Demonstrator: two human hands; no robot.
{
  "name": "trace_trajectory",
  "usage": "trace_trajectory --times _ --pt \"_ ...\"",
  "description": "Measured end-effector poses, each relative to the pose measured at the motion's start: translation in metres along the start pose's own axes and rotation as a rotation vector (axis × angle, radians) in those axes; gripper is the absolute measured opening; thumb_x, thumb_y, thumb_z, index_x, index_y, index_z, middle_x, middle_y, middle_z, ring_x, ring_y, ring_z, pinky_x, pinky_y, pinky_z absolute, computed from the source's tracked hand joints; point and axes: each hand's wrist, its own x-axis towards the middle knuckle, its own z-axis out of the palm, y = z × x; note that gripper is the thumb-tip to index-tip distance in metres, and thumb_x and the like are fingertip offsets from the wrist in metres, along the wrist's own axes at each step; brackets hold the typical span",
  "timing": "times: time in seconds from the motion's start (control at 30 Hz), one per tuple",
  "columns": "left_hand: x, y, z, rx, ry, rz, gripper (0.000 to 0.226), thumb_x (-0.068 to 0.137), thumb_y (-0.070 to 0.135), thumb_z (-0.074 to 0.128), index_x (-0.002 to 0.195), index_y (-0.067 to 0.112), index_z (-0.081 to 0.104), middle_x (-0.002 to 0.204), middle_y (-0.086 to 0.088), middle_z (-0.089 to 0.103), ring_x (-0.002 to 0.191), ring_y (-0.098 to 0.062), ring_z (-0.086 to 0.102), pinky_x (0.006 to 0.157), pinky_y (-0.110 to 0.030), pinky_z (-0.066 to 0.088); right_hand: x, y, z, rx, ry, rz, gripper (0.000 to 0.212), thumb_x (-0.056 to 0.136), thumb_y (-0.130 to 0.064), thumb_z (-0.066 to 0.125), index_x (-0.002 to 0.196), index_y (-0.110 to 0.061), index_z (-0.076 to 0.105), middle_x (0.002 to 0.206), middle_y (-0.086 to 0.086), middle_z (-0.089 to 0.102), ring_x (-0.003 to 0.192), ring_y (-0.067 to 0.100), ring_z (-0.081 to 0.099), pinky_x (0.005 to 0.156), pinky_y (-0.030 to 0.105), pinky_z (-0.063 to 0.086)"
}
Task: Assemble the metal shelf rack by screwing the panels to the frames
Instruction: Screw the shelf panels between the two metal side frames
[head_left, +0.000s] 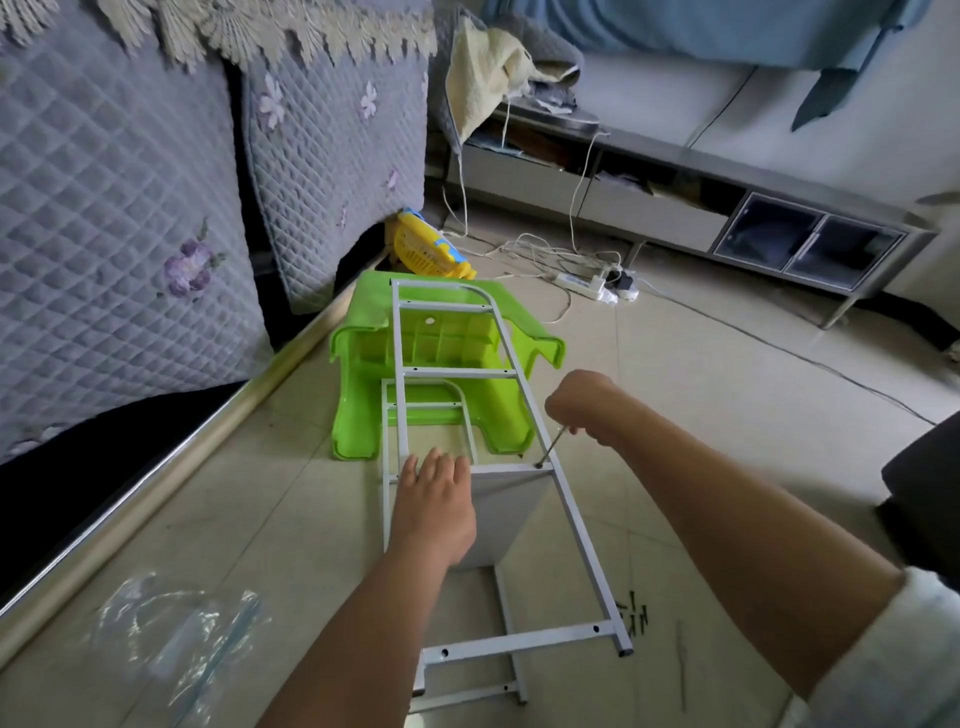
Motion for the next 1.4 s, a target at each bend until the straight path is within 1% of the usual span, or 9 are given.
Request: trace_trajectory --times 0.17,0.27,0.7,0.77,0.87,0.97,1.03,1.17,1.4 --pt "0.001 -0.001 -0.003 0.000 -0.023 0.003 0.053 0.095 0.019 0.034 0.145 0.011 0.017 0.152 -0.005 0.019 0.144 -0.021 0.008 0.117 -0.040 0.001 -0.007 0.010 -0.007 -0.185 -0.081 -0.148 0.018 0.096 -0.006 0.035 0.088 0.006 0.047 0.090 0.015 0.051 0.056 0.017 0.041 0.039 0.013 0.037" --pt "0.003 -0.001 -0.005 -0.002 -0.031 0.007 0.054 0.096 0.020 0.033 0.146 0.011 0.016 0.153 -0.005 0.018 0.144 -0.021 0.007 0.117 -0.041 0.001 -0.005 0.015 -0.002 -0.292 -0.038 -0.199 0.029 0.096 -0.006 0.040 0.121 0.003 0.049 0.125 0.017 0.052 0.104 0.029 0.056 0.081 0.023 0.047" --pt "0.001 -0.001 0.002 0.028 0.000 0.015 0.055 0.095 0.020 0.032 0.146 0.011 0.015 0.150 -0.005 0.023 0.143 -0.021 0.009 0.116 -0.040 0.002 -0.006 0.013 0.010 -0.595 0.017 -0.319 0.026 0.090 -0.007 0.040 0.109 -0.006 0.058 0.115 0.009 0.058 0.105 0.027 0.057 0.079 0.029 0.044" --pt "0.000 -0.001 0.002 0.031 0.003 0.015 0.055 0.095 0.020 0.032 0.146 0.011 0.015 0.150 -0.005 0.023 0.143 -0.020 0.009 0.116 -0.040 0.002 -0.001 0.013 0.008 -0.518 -0.041 -0.263 0.019 0.091 -0.006 0.039 0.097 -0.006 0.057 0.105 0.010 0.059 0.090 0.026 0.057 0.074 0.026 0.044" --pt "0.001 -0.001 0.002 0.035 0.007 0.018 0.055 0.095 0.020 0.032 0.146 0.011 0.014 0.150 -0.004 0.021 0.144 -0.020 0.008 0.116 -0.040 0.002 0.009 0.009 0.005 -0.395 -0.236 -0.223 0.026 0.095 -0.002 0.029 0.075 -0.003 0.046 0.064 0.008 0.041 0.048 0.017 0.037 0.041 0.018 0.035" --pt "0.003 -0.001 0.001 0.036 -0.006 0.010 0.055 0.095 0.020 0.032 0.147 0.012 0.013 0.151 -0.004 0.019 0.143 -0.020 0.008 0.116 -0.041 0.001 0.011 0.002 0.001 -0.356 -0.276 -0.233 0.034 0.095 -0.002 0.024 0.066 -0.003 0.041 0.058 0.007 0.034 0.029 0.015 0.035 0.042 0.022 0.028" --pt "0.004 -0.002 0.001 0.039 -0.008 0.006 0.055 0.095 0.020 0.031 0.147 0.012 0.012 0.151 -0.003 0.019 0.143 -0.020 0.008 0.116 -0.041 0.001 0.010 -0.007 0.006 -0.277 -0.236 -0.144 0.032 0.095 -0.001 0.030 0.065 0.002 0.041 0.063 0.012 0.041 0.042 0.017 0.046 0.048 0.023 0.034" --pt "0.004 -0.001 -0.001 0.051 -0.015 0.008 0.056 0.095 0.020 0.031 0.147 0.011 0.012 0.151 -0.005 0.018 0.143 -0.020 0.008 0.116 -0.041 0.001 0.013 -0.012 0.021 -0.404 -0.102 -0.211 0.028 0.091 -0.021 0.056 0.114 -0.005 0.057 0.116 0.013 0.057 0.110 0.031 0.056 0.089 0.038 0.048" --pt "0.003 -0.001 -0.001 0.028 -0.012 0.003 0.055 0.095 0.019 0.030 0.146 0.012 0.013 0.150 -0.004 0.020 0.143 -0.019 0.008 0.116 -0.040 0.001 0.007 -0.006 0.014 -0.538 0.122 -0.334 0.022 0.091 -0.005 0.051 0.111 -0.006 0.058 0.116 0.008 0.058 0.104 0.027 0.059 0.070 0.030 0.040"
